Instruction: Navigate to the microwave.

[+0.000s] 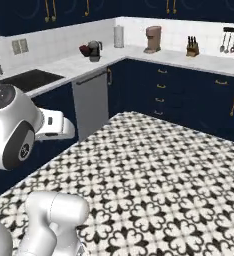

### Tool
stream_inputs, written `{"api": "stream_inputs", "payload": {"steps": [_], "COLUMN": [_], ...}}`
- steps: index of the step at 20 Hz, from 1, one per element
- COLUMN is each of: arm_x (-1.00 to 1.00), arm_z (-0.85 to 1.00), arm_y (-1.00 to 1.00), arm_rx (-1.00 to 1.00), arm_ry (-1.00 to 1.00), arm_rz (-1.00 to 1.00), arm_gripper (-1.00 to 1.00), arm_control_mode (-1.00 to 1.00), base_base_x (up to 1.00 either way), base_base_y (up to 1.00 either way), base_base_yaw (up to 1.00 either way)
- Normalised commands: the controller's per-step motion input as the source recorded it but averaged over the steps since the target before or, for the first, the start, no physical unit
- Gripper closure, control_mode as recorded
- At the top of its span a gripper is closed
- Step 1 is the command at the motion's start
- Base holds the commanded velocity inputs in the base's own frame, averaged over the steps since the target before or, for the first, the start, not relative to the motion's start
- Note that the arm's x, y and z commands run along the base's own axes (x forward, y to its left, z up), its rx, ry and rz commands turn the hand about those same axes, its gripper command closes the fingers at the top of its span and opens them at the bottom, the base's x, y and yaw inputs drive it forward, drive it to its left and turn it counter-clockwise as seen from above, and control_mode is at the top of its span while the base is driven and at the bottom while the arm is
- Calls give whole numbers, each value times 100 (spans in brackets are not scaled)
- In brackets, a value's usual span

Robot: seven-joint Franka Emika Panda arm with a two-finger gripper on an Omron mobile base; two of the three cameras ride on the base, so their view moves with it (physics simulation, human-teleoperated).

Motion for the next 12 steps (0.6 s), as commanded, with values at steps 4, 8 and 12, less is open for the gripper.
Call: {"api": "stream_inputs", "payload": {"steps": [4,8,12], "arm_x": [0,0,0], "arm_z": [0,0,0], "arm_y": [0,0,0], "arm_rx": [0,0,0], "arm_ry": [0,0,0], "arm_rz": [0,0,0], "arm_gripper": [-100,-100,-100], "arm_control_mode": [100,100,100], "base_base_x": [0,0,8], "base_base_y": [-4,-26,-37], "base_base_yaw": [-97,-91,-82]}}
